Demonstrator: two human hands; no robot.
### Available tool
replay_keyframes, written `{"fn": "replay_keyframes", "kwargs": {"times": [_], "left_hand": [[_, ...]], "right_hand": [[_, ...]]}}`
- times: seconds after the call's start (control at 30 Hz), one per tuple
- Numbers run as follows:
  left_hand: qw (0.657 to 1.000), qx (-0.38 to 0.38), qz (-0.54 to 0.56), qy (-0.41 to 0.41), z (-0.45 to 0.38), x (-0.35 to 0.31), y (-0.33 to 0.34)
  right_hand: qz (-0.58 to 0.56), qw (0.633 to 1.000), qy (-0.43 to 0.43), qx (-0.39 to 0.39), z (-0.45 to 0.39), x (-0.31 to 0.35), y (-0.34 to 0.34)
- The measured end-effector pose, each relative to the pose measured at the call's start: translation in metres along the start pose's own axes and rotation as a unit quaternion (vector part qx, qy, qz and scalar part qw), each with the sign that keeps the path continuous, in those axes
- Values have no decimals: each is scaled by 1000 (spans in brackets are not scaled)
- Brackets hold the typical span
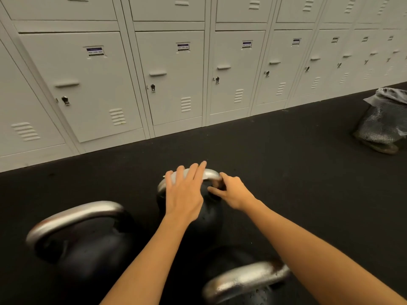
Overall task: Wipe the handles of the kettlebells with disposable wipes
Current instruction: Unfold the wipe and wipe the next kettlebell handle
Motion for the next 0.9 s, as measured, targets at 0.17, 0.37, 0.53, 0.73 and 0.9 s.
{"fn": "replay_keyframes", "kwargs": {"times": [0.17,0.37,0.53,0.73,0.9], "left_hand": [[995,42,-67,63,-11,-25,1],[996,7,-46,79,-5,-5,5],[999,-25,10,34,6,16,7],[988,47,144,-29,14,35,-2],[959,147,241,-20,16,48,-25]], "right_hand": [[57,998,-10,-10,-3,22,-6],[70,997,-4,14,2,23,-9],[60,998,1,16,3,23,-9],[43,998,41,15,3,29,-7],[126,985,115,40,9,53,-9]]}}
Point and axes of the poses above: each hand's wrist, its own z-axis away from the middle knuckle, its own y-axis out of the palm, x = y × z, the point moved 1 cm from there along -z, towards the middle knuckle, and after that the axes turned 10 degrees about x, right-handed, at the moved point
